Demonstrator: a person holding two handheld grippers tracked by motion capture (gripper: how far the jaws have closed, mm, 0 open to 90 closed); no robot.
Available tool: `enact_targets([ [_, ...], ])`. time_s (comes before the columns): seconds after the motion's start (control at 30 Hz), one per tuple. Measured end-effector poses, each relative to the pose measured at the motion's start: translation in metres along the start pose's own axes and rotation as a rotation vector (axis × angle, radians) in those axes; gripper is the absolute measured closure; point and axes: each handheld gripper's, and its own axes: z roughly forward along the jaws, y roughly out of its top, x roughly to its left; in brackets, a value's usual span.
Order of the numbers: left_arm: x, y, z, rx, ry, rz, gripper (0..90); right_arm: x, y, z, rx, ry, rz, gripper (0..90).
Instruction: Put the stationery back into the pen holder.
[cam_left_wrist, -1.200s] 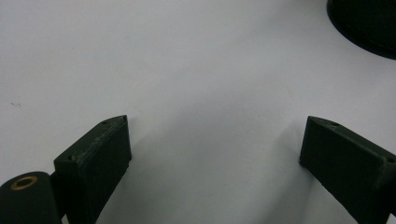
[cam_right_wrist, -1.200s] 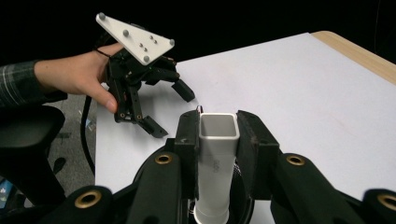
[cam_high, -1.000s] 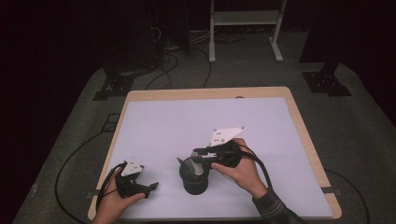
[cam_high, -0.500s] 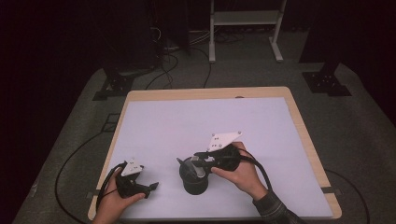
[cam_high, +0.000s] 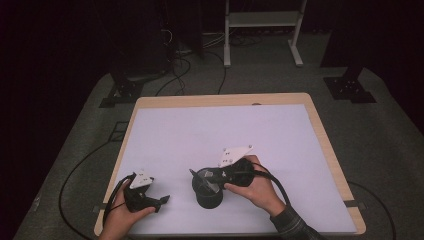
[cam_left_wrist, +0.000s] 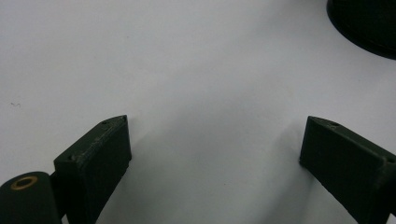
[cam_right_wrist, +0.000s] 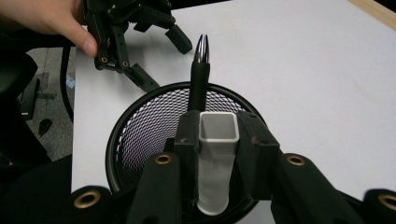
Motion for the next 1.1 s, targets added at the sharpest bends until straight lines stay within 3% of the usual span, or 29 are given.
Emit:
enact_targets([
  [0.5, 0.0, 0.0, 0.0, 0.0, 0.0, -0.001, 7.9, 0.0, 0.0, 0.001, 0.009, -0.001, 0.002, 69.4],
  [1.1, 0.0, 0.0, 0.0, 0.0, 0.0, -0.004, 7.9, -0.007, 0.0, -0.031, -0.059, -0.046, 0.044, 69.5],
])
